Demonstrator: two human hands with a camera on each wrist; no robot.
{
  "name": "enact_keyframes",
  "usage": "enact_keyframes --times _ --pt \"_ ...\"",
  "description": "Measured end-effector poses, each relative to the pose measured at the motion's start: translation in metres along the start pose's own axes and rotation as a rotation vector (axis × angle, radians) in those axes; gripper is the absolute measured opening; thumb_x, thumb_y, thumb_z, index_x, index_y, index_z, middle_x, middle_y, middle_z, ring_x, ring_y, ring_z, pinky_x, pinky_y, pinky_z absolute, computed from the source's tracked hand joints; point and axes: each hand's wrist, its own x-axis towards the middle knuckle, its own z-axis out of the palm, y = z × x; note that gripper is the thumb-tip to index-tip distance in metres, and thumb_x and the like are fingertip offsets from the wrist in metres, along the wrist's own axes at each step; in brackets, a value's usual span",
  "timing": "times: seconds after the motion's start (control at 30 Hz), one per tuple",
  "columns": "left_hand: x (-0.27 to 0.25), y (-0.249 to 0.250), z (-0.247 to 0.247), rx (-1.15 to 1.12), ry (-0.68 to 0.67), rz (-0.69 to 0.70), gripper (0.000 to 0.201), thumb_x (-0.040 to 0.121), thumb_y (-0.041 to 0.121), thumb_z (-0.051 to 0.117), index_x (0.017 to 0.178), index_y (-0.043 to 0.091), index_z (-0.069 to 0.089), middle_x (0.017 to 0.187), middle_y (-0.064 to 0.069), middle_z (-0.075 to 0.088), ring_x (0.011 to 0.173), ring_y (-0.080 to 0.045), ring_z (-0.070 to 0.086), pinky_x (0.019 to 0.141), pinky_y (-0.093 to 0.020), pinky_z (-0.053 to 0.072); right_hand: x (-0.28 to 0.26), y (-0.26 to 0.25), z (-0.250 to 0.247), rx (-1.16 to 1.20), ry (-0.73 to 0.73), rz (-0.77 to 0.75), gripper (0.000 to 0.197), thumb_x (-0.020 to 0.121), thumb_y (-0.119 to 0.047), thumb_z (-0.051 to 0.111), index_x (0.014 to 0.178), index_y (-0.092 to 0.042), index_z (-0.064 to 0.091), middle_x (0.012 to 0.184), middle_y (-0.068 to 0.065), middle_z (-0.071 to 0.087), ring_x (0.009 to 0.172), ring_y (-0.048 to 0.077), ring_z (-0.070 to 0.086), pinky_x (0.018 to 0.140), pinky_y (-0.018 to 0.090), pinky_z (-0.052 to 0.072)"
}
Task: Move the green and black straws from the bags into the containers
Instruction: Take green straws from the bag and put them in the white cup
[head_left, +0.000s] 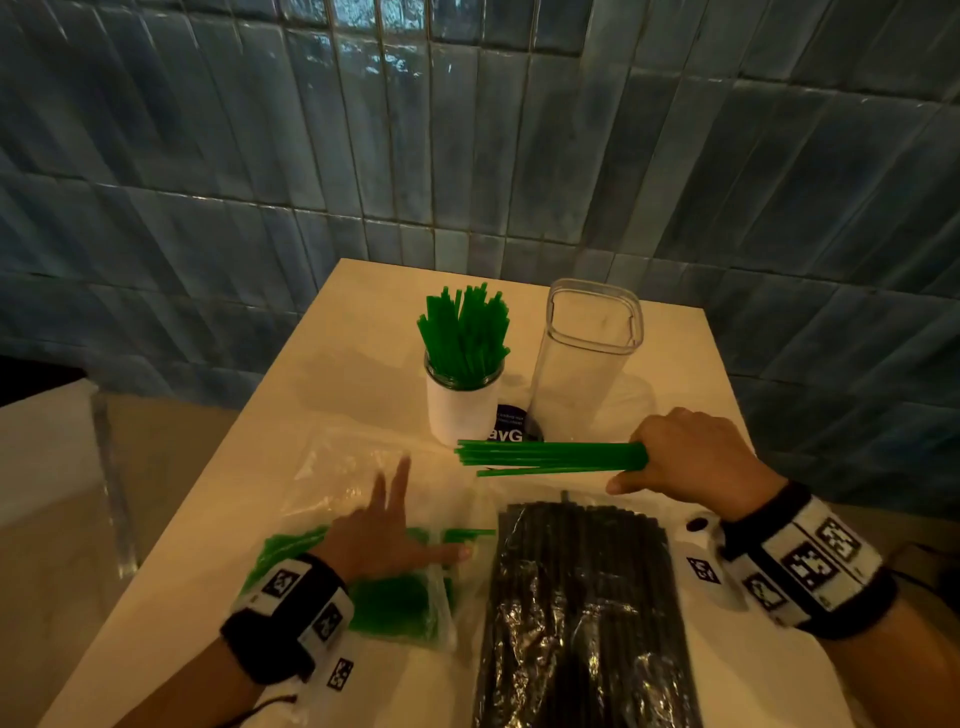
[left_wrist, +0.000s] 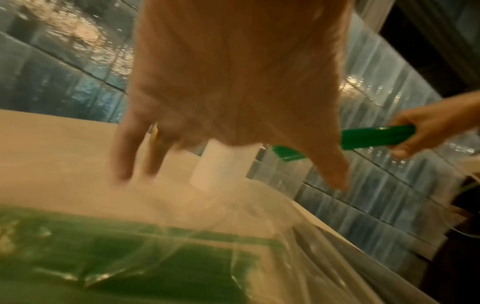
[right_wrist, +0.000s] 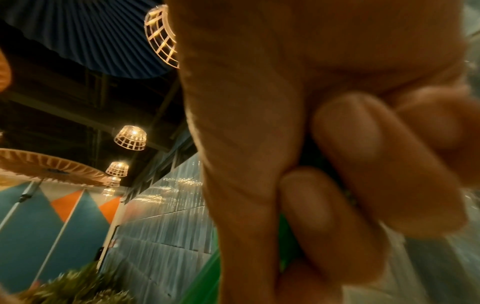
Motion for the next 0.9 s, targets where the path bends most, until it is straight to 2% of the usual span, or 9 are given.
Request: enact_keyframes --times 0.07,0.17,0.23,0.3,0.4,0.53,0.63,0.7,0.9 --pt "-0.010 0.017 -0.006 0.051 0.411 0.157 0.139 0.046 0.092 0.051 0.142 0.029 -0.026 0.155 -0.009 -0.019 0.142 -0.031 0.012 0.109 -0.052 0.023 -0.008 -0.011 -0.006 -0.036 0.034 -0.022 0.059 0.076 -0.065 0.059 0.113 -0.019 0.057 0.107 0.004 0.058 0.096 0.019 0.056 0.075 0.029 0.042" --pt "-0.007 0.036 -0.007 0.266 0.764 0.399 0.110 0.061 0.078 0.060 0.144 0.017 0.020 0.146 -0.011 0.036 0.133 -0.029 0.036 0.104 -0.049 0.025 -0.019 -0.040 -0.012 -0.002 0.073 -0.152 0.051 0.075 -0.062 0.064 0.106 -0.022 0.060 0.094 0.002 0.058 0.087 0.018 0.055 0.067 0.027 0.034" --pt "-0.004 0.045 -0.010 0.197 0.742 0.473 0.055 0.071 0.054 0.070 0.111 0.019 0.056 0.101 -0.002 0.069 0.089 -0.019 0.065 0.098 -0.042 0.042 -0.024 -0.055 -0.018 0.077 0.106 -0.242 0.047 0.075 -0.062 0.064 0.105 -0.025 0.059 0.089 0.000 0.054 0.084 0.016 0.051 0.067 0.027 0.033" --pt "-0.005 0.049 -0.011 0.105 0.659 0.437 0.021 0.079 0.037 0.068 0.087 0.019 0.061 0.072 0.004 0.062 0.062 -0.010 0.050 0.072 -0.026 0.050 -0.027 -0.060 -0.026 0.119 0.145 -0.283 0.044 0.077 -0.059 0.063 0.108 -0.029 0.057 0.097 0.000 0.057 0.092 0.018 0.053 0.068 0.027 0.035" --pt "-0.004 0.052 -0.007 0.011 0.715 0.483 0.026 0.068 0.027 0.079 0.078 0.017 0.058 0.067 0.003 0.054 0.060 -0.009 0.043 0.046 -0.014 0.030 -0.025 -0.057 -0.032 0.127 0.196 -0.319 0.038 0.079 -0.055 0.063 0.108 -0.031 0.058 0.100 0.000 0.060 0.095 0.018 0.055 0.068 0.026 0.035" --pt "-0.003 0.052 -0.006 -0.074 0.789 0.524 0.051 0.058 0.023 0.083 0.089 0.018 0.044 0.085 -0.004 0.059 0.063 -0.012 0.051 0.048 -0.011 0.035 -0.018 -0.053 -0.031 0.141 0.222 -0.338 0.039 0.080 -0.054 0.063 0.113 -0.035 0.058 0.102 -0.001 0.062 0.095 0.018 0.054 0.068 0.027 0.036" --pt "0.000 0.049 -0.006 -0.092 0.727 0.433 0.029 0.076 0.025 0.073 0.088 0.016 0.048 0.053 0.013 0.040 0.044 0.002 0.034 0.046 -0.009 0.019 -0.018 -0.051 -0.030 0.190 0.182 -0.361 0.042 0.076 -0.060 0.063 0.112 -0.038 0.059 0.097 -0.006 0.063 0.085 0.009 0.051 0.069 0.027 0.042" --pt "0.003 0.044 -0.003 -0.136 0.711 0.435 0.016 0.081 0.022 0.068 0.082 0.012 0.056 0.048 0.014 0.038 0.041 0.002 0.033 0.046 -0.010 0.020 -0.021 -0.046 -0.036 0.361 0.145 -0.381 0.045 0.071 -0.062 0.065 0.109 -0.037 0.062 0.090 -0.012 0.064 0.076 0.002 0.054 0.070 0.025 0.050" --pt "0.003 0.057 -0.002 -0.308 0.659 0.518 0.007 0.080 0.018 0.069 0.082 0.011 0.067 0.054 0.014 0.050 0.043 0.002 0.042 0.052 -0.010 0.030 -0.020 -0.050 -0.043 1.019 0.418 -0.422 0.028 0.070 -0.060 0.048 0.086 -0.042 0.062 0.083 -0.031 0.060 0.084 -0.021 0.056 0.072 -0.005 0.038"
